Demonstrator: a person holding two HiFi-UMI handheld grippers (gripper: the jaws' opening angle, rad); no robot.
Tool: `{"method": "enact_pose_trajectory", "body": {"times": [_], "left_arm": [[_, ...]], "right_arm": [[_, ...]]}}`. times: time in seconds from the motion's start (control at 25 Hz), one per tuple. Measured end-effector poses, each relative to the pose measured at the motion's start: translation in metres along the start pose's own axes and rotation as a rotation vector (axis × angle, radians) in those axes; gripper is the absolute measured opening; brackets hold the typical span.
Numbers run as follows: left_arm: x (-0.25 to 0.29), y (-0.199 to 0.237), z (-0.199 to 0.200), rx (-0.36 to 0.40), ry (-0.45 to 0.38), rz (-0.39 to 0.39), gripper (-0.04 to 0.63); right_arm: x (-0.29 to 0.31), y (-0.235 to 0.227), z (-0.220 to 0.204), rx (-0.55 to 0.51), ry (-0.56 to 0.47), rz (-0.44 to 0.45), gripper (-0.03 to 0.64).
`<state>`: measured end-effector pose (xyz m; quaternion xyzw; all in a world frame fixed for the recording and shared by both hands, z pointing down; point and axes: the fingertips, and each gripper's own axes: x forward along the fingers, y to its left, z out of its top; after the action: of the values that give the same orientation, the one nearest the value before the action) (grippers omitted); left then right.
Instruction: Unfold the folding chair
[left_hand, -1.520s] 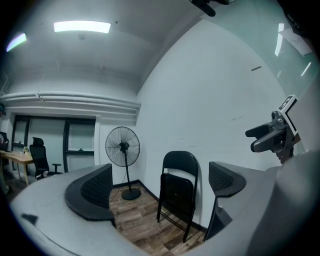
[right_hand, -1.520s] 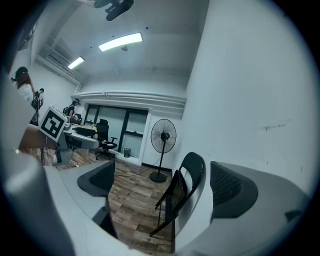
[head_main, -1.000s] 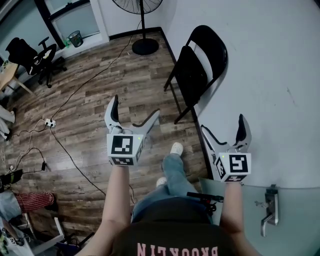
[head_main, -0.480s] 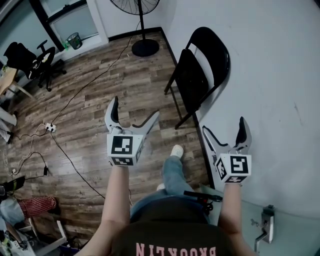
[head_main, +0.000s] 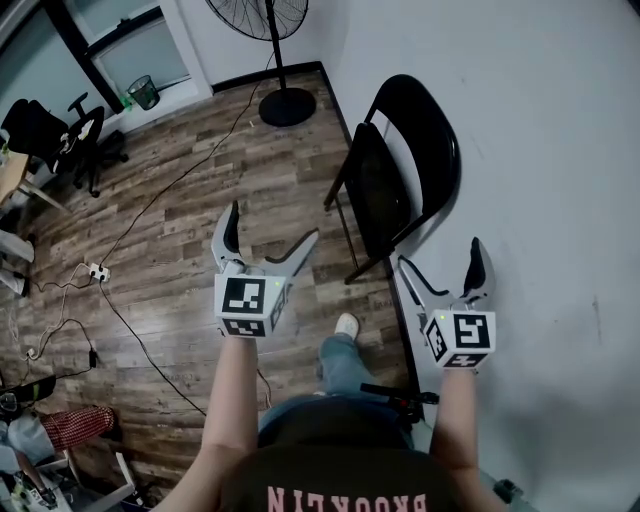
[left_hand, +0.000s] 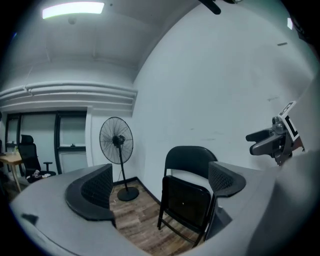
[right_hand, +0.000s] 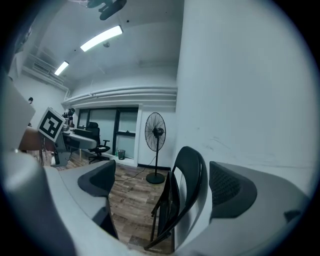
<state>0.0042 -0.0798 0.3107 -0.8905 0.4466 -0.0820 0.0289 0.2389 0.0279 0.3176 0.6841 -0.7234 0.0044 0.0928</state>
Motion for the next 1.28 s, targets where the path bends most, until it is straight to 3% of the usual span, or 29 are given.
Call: {"method": "enact_pose_trajectory", "body": {"times": [0.12, 0.56, 1.04, 1.28], "left_arm": [[0.038, 0.004, 0.007, -0.048, -0.006, -0.002, 0.571], [0.151, 0.013, 0.013, -0.042, 0.035, -0.004, 0.571], [0.214, -0.010, 0.008, -0.020, 0.077, -0.089, 0.571], [0.233, -0.019, -0.002, -0.025, 0.095, -0.132, 0.571]], "right_arm": [[0.032, -0.023, 0.001, 0.015, 0.006, 0.003, 0.569], [0.132, -0.073, 0.001, 0.031, 0.028, 0.041, 0.569], [0.164, -0.100, -0.025, 0.076, 0.105, 0.025, 0.569], [0.182, -0.110, -0.052, 0.209, 0.156, 0.004, 0.569]]}}
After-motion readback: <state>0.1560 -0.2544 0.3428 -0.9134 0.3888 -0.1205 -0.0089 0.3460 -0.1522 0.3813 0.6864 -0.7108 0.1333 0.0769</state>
